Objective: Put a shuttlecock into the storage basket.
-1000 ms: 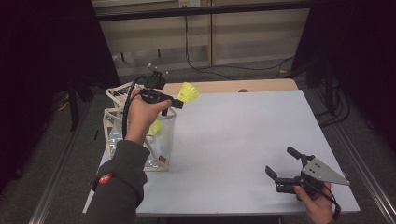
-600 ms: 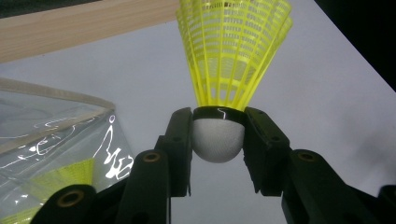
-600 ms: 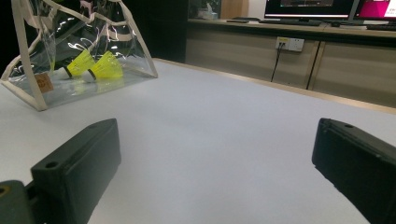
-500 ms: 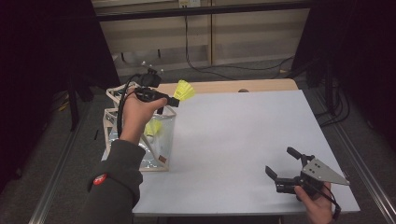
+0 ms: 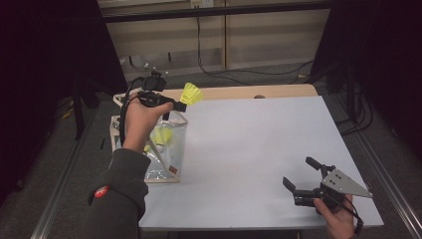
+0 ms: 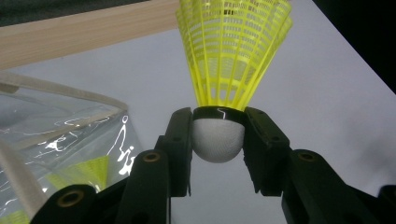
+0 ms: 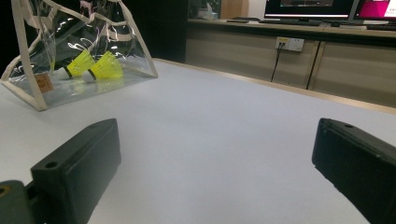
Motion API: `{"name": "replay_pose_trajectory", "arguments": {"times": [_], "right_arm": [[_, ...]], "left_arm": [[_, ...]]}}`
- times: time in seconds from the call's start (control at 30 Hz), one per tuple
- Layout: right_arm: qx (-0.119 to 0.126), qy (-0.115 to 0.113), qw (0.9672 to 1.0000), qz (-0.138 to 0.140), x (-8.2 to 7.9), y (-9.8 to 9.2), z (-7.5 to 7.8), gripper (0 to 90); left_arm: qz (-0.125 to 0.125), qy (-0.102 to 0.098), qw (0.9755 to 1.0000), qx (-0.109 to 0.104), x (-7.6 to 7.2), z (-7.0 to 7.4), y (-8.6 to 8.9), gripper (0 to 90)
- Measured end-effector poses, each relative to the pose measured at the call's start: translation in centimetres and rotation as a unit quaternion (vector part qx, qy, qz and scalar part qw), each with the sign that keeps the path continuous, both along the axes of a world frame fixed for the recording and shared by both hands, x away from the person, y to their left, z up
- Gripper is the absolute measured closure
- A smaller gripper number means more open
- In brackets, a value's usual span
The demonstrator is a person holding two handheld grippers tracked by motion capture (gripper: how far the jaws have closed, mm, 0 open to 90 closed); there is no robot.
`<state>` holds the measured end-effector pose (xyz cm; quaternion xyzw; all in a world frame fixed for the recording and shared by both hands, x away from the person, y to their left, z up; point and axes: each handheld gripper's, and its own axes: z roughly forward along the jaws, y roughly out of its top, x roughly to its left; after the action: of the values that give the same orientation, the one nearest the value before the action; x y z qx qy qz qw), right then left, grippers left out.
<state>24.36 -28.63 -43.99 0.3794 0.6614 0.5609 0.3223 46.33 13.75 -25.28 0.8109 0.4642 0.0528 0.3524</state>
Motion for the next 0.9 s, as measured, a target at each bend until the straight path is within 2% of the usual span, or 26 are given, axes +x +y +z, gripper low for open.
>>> {"name": "replay_pose_trajectory", "arguments": {"times": [0.9], "right_arm": [[-0.001, 0.002, 1.0, -0.001, 0.0, 0.1, -0.1, 1.3]], "left_arm": [[0.024, -0.01, 0.9997, 0.001, -0.3, 1.4, 2.4, 64.1]]}}
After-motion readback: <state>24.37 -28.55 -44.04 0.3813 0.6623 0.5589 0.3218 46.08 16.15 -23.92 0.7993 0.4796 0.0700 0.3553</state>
